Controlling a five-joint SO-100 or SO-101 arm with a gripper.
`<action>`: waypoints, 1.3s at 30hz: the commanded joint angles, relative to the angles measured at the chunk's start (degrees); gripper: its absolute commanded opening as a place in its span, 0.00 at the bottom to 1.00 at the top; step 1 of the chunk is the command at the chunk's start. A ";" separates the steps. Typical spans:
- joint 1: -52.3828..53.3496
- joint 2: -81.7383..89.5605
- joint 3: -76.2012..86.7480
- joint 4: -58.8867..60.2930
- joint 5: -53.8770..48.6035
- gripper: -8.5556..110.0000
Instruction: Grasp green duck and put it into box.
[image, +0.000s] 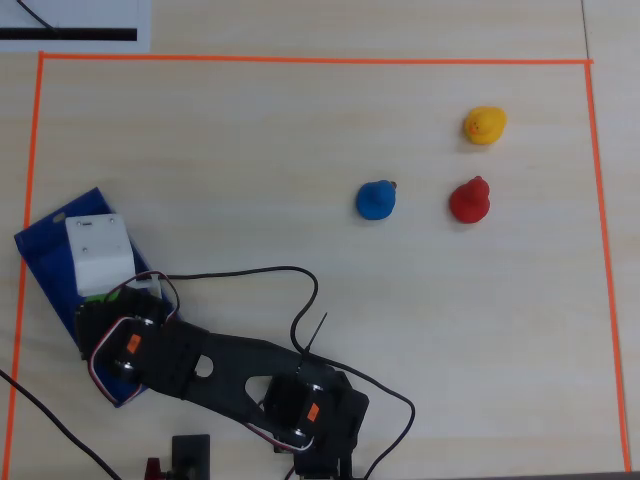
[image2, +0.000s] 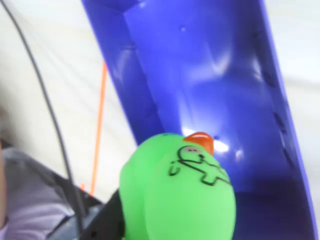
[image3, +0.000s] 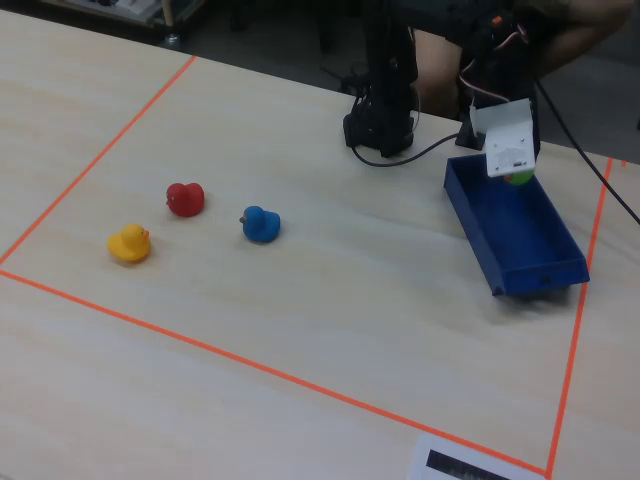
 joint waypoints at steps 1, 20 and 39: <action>0.79 -0.26 2.81 -5.01 -2.02 0.31; 49.22 46.32 27.42 -22.50 -29.79 0.07; 57.48 77.61 68.20 -1.49 -44.12 0.07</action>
